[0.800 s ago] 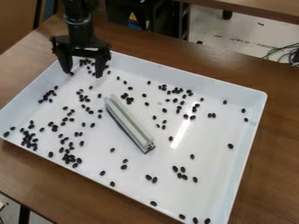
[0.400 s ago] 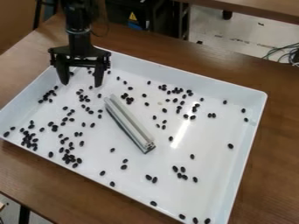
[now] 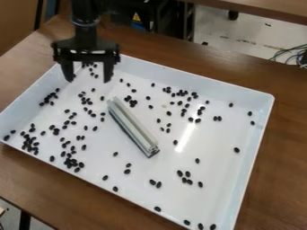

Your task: Sweep into pile

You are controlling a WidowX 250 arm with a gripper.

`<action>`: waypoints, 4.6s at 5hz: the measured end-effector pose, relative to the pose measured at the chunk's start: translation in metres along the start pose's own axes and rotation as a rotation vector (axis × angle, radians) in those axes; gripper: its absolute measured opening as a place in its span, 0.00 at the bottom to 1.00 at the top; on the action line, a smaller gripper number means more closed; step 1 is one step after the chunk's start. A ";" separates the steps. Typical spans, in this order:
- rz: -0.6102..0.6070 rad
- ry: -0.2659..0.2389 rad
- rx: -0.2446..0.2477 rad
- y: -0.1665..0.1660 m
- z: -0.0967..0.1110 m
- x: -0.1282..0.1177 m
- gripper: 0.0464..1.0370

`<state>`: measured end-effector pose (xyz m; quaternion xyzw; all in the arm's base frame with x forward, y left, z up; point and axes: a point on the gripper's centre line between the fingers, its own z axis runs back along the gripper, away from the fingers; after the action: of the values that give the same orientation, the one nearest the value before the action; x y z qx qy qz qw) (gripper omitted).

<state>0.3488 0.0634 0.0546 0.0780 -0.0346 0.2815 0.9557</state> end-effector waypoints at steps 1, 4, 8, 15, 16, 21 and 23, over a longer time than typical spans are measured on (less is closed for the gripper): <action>-0.003 -0.017 -0.049 -0.024 0.004 -0.029 0.96; 0.076 -0.020 -0.186 -0.057 -0.008 -0.059 0.96; 0.132 0.046 -0.156 -0.059 -0.029 -0.066 0.35; -0.238 -0.058 -0.069 0.026 -0.010 -0.004 0.31; -0.252 -0.065 -0.115 0.017 -0.012 -0.007 0.31; -0.655 -0.057 -0.333 -0.168 0.020 -0.145 0.31; -0.665 -0.011 -0.307 -0.218 0.006 -0.155 0.31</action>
<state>0.3373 -0.2011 0.0150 -0.0577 -0.0541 -0.0532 0.9954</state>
